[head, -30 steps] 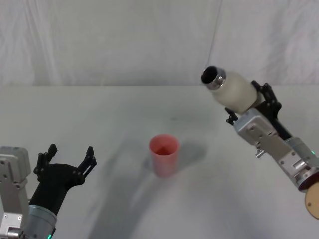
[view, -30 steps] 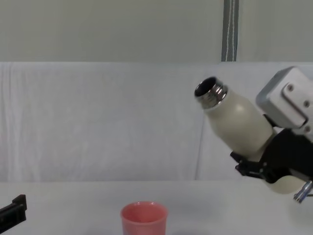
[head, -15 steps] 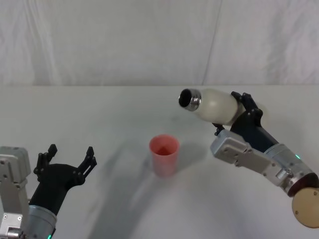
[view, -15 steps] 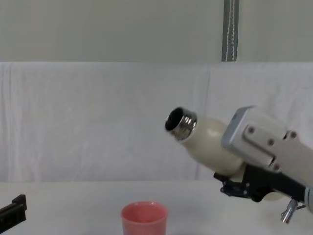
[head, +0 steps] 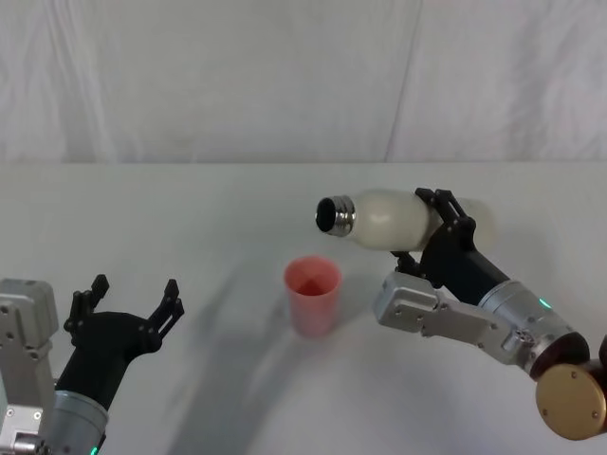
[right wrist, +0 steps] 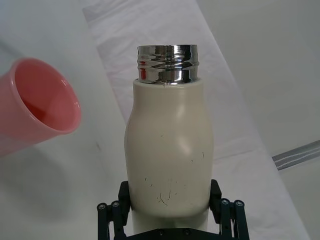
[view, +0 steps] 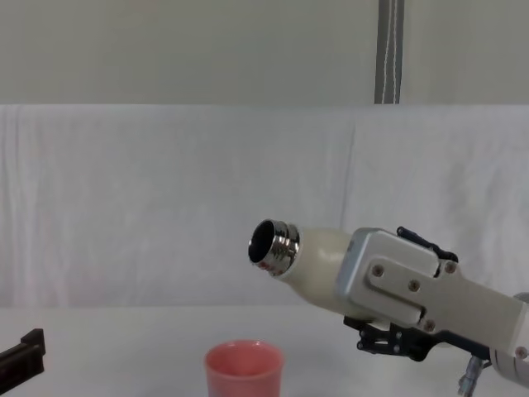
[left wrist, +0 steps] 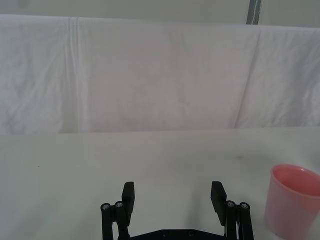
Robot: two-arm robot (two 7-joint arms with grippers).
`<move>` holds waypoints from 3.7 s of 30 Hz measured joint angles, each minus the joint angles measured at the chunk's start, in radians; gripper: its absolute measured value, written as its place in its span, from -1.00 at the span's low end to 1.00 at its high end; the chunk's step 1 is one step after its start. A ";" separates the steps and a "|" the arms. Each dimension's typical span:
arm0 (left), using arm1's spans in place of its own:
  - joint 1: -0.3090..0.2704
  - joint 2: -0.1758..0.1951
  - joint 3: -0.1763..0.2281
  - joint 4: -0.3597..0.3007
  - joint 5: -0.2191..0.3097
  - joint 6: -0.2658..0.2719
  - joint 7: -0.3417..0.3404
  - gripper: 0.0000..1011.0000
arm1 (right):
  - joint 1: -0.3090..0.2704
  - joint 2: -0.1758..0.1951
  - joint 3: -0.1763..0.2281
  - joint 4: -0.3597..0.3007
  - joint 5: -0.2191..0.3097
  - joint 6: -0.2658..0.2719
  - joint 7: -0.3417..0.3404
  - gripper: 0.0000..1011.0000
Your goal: Grasp the thermos with one hand and pour water into the cup lid.
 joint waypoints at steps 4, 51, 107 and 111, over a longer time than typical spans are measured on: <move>0.000 0.000 0.000 0.000 0.000 0.000 0.000 0.98 | 0.002 -0.006 -0.004 0.008 0.001 0.003 -0.002 0.88; 0.000 0.000 0.000 0.000 0.000 0.000 0.000 0.98 | 0.052 0.008 -0.039 0.109 -0.062 -0.005 -0.053 0.88; 0.000 0.000 0.000 0.000 0.000 0.000 0.000 0.98 | 0.077 0.012 -0.077 0.147 -0.104 -0.002 -0.059 0.88; 0.000 0.000 0.000 0.000 0.000 0.000 0.000 0.98 | 0.079 0.014 -0.080 0.147 -0.110 -0.001 -0.059 0.88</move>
